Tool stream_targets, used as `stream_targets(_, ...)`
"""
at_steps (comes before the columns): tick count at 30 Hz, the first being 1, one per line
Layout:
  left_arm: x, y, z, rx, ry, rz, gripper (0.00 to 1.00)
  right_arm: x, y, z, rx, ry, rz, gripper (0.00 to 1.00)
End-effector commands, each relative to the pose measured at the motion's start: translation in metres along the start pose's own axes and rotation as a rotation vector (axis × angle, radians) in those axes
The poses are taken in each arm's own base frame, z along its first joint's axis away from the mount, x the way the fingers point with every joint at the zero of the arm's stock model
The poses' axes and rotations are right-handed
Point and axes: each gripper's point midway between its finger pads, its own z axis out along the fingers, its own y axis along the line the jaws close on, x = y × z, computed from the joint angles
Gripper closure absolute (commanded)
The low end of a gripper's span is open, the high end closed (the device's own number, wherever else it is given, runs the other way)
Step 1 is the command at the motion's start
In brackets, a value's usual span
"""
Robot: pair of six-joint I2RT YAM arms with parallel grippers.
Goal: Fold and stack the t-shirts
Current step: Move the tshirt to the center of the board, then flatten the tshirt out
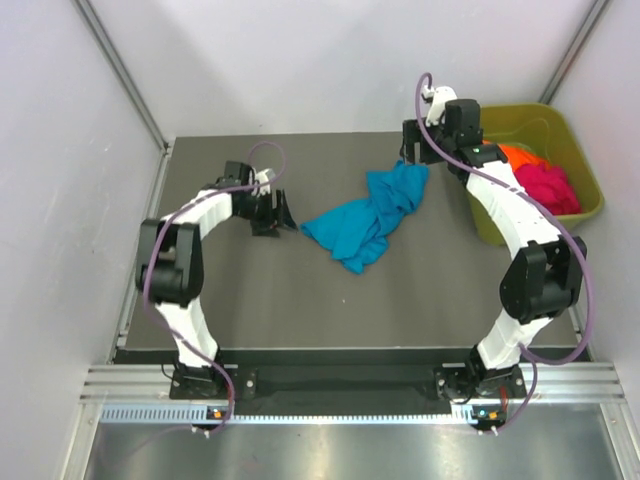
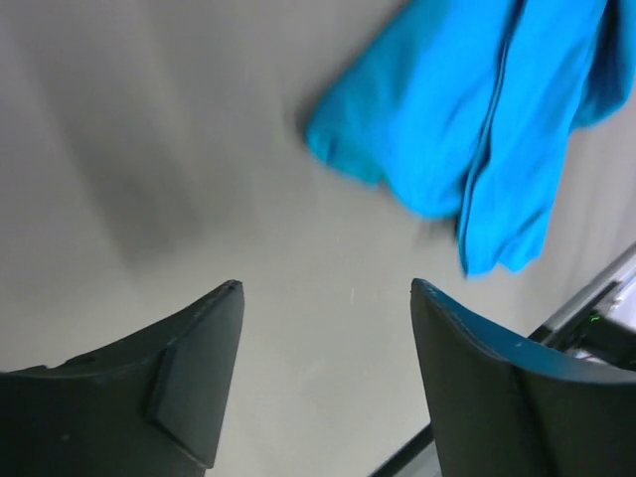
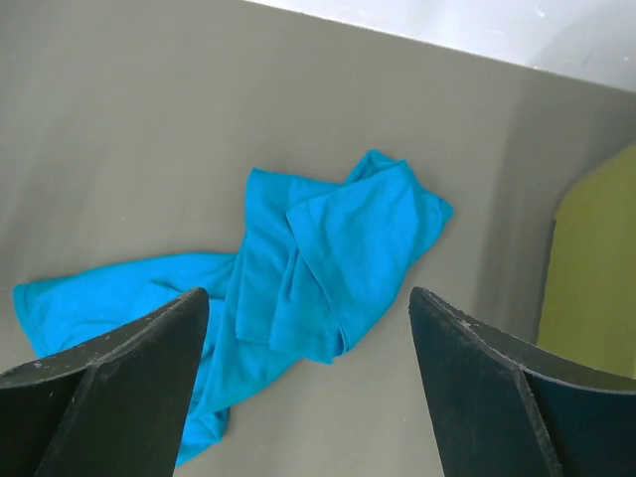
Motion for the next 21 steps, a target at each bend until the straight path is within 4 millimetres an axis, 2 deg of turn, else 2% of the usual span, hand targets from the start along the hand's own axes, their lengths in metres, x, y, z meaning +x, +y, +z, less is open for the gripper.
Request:
stream_targets(1, -0.040, -0.024, 0.013, 0.132, -0.038, 0.020, 0.28, -0.048, 0.009, -0.036, -0.027, -0.147, -0.030, 0.18)
stream_targets(2, -0.046, -0.025, 0.024, 0.151, -0.025, 0.017, 0.29, -0.045, 0.012, -0.037, -0.041, -0.136, -0.029, 0.18)
stream_targets(5, -0.055, -0.029, 0.040, 0.161, -0.016, 0.033, 0.30, -0.040, 0.016, -0.041, -0.056, -0.127, -0.028, 0.18)
stream_targets(10, -0.059, -0.030, 0.061, 0.172, 0.005, 0.025, 0.30, -0.036, 0.015, -0.047, -0.053, -0.127, -0.032, 0.18)
stream_targets(12, -0.058, -0.030, 0.069, 0.175, 0.018, 0.025, 0.34, -0.037, 0.015, -0.048, -0.054, -0.127, -0.036, 0.18)
stream_targets(13, -0.058, -0.029, 0.072, 0.173, 0.022, 0.022, 0.42, -0.037, 0.015, -0.048, -0.054, -0.126, -0.041, 0.18)
stream_targets(16, -0.053, -0.031, 0.071, 0.168, 0.041, 0.015, 0.44, -0.039, 0.014, -0.049, -0.051, -0.130, -0.046, 0.18)
stream_targets(19, -0.045, -0.035, 0.059, 0.162, 0.048, 0.018, 0.44, -0.042, 0.015, -0.049, -0.052, -0.142, -0.040, 0.18)
stream_targets(21, -0.041, -0.034, 0.055, 0.149, 0.045, 0.020, 0.53, -0.043, 0.016, -0.047, -0.059, -0.150, -0.036, 0.18)
